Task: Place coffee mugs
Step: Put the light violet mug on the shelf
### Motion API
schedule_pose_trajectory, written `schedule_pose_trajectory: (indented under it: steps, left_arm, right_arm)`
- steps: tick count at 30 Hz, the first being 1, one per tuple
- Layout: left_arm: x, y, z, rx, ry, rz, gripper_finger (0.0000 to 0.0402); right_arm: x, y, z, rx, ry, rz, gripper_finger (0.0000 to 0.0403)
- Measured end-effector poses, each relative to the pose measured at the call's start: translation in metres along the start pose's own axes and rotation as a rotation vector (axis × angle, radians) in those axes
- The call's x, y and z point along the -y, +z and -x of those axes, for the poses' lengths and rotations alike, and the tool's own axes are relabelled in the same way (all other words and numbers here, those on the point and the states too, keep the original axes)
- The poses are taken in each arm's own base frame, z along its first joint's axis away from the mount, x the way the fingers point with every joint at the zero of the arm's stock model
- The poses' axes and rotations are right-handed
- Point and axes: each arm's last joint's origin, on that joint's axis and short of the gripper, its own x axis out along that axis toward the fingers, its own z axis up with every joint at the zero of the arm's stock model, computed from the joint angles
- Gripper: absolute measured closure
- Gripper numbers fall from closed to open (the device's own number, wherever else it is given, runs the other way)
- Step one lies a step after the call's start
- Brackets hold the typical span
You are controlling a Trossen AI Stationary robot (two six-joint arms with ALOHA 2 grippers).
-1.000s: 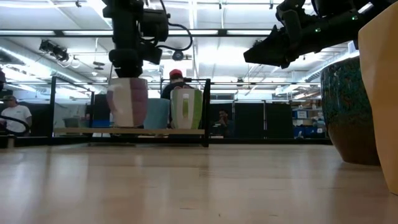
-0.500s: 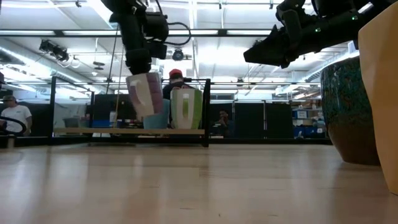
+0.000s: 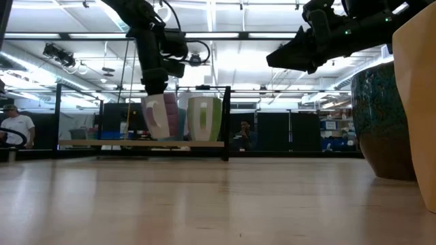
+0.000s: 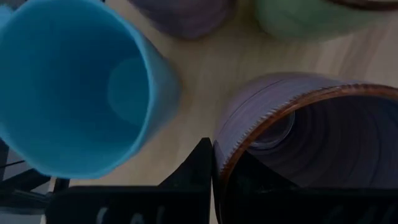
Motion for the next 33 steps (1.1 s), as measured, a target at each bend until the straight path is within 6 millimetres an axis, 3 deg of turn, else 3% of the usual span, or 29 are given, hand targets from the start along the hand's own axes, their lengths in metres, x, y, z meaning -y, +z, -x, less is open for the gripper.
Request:
schedule_pose_trajectory:
  steps: [33]
  left_arm:
    - [-0.0017,0.0042,-0.0064,0.026,-0.010,0.003,0.0359]
  right_arm:
    - [-0.0001,-0.0003,0.0000,-0.003,0.003,-0.003,0.0252]
